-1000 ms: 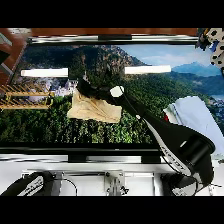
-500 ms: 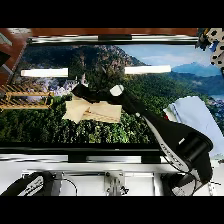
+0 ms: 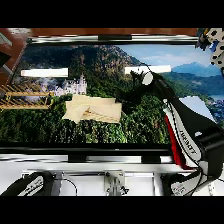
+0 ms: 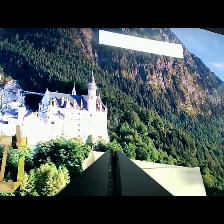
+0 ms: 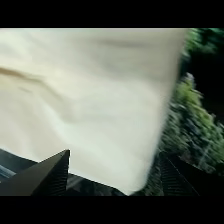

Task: Fold the shirts.

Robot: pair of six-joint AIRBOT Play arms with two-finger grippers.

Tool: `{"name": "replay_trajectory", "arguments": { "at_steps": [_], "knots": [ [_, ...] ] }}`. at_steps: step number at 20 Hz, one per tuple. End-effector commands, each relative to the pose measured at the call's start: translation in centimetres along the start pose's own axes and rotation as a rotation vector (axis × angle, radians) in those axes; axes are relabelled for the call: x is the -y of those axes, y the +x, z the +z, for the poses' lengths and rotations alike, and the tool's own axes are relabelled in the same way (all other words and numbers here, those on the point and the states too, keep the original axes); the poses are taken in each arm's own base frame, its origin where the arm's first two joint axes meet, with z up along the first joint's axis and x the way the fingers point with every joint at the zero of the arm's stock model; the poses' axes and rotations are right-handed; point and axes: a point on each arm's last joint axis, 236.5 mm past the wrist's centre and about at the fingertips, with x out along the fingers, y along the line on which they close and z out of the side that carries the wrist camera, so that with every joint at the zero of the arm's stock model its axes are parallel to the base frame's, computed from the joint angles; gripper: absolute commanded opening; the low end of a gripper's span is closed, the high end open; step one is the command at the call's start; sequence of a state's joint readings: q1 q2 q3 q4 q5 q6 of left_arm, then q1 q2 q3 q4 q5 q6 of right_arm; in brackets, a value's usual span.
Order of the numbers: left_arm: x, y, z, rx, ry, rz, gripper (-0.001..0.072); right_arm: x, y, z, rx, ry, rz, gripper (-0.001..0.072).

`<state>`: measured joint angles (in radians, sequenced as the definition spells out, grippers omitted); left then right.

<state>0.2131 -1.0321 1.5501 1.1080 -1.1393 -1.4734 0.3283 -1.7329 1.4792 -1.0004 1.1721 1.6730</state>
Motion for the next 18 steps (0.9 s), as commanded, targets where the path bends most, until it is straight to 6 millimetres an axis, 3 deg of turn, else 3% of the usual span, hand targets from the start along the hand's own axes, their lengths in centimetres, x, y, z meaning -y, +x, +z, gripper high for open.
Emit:
{"name": "replay_trajectory", "arguments": {
  "at_steps": [1, 4, 8, 12, 13, 15, 18],
  "knots": [
    [0.0, 0.0, -0.2, -0.008, 0.021, -0.001, 0.0036, 2.0, 2.4, -1.9, -0.11, 0.032, -0.022, 0.0677],
    [0.0, 0.1, -1.0, -0.041, 0.021, -0.004, 0.0036, 1.5, 4.6, -1.9, -0.1, 0.011, -0.032, 0.0677],
    [0.1, 0.1, -1.2, -0.053, 0.021, -0.005, 0.0036, 0.7, 4.9, 0.7, 0.009, 0.04, 0.006, 0.0673],
    [0.0, 0.1, -1.3, -0.054, 0.028, -0.005, 0.0036, -1.0, 5.0, 2.3, 0.081, 0.06, 0.061, 0.0336],
    [0.0, 0.1, -1.2, -0.054, 0.032, -0.005, 0.0036, -1.3, 5.0, 2.3, 0.079, 0.062, 0.076, 0.0308],
    [0.0, 0.1, -1.3, -0.054, 0.032, -0.005, 0.0036, -2.3, 4.9, 1.9, 0.064, 0.051, 0.116, 0.0066],
    [0.0, 0.1, -1.2, -0.054, 0.048, -0.006, 0.0036, -4.4, 2.0, 2.6, 0.105, -0.007, 0.186, 0.0063]
  ]
}}
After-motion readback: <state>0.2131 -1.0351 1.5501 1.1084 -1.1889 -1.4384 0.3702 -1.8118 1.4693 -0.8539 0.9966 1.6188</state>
